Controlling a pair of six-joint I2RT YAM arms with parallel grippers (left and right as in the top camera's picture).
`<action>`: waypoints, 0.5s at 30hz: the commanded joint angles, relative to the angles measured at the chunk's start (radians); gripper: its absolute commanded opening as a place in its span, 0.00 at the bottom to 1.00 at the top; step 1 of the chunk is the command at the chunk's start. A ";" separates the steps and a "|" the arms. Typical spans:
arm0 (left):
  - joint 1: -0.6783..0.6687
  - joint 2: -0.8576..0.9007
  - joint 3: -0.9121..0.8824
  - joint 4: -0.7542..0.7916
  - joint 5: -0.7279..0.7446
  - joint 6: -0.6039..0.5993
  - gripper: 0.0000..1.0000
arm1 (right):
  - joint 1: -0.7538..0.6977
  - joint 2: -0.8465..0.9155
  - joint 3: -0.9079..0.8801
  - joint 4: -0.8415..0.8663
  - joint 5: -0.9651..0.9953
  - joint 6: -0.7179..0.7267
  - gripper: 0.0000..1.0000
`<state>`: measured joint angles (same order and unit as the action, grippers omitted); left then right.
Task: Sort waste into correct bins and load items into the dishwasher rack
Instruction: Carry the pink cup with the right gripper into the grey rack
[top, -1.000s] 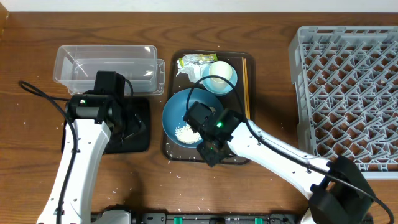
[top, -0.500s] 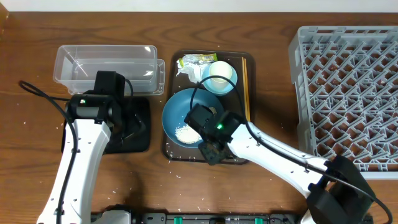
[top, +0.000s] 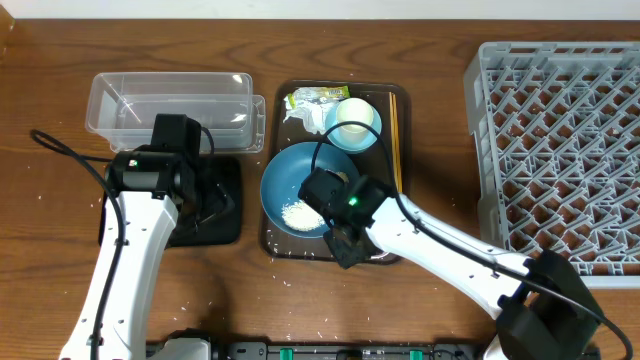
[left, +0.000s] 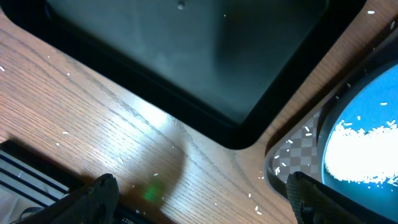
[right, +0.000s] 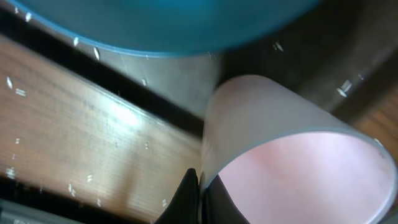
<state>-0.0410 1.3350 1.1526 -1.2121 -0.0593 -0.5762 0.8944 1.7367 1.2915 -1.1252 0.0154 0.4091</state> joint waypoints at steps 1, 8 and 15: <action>0.004 -0.002 0.014 -0.006 -0.009 -0.005 0.90 | -0.043 -0.011 0.110 -0.047 0.022 -0.005 0.01; 0.005 -0.001 0.014 -0.006 -0.009 -0.005 0.89 | -0.225 -0.078 0.325 -0.140 -0.035 -0.154 0.01; 0.004 -0.002 0.014 -0.006 -0.009 -0.005 0.89 | -0.600 -0.163 0.441 -0.138 -0.229 -0.346 0.01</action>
<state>-0.0410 1.3350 1.1526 -1.2118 -0.0593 -0.5766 0.4248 1.6157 1.6966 -1.2621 -0.1097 0.1772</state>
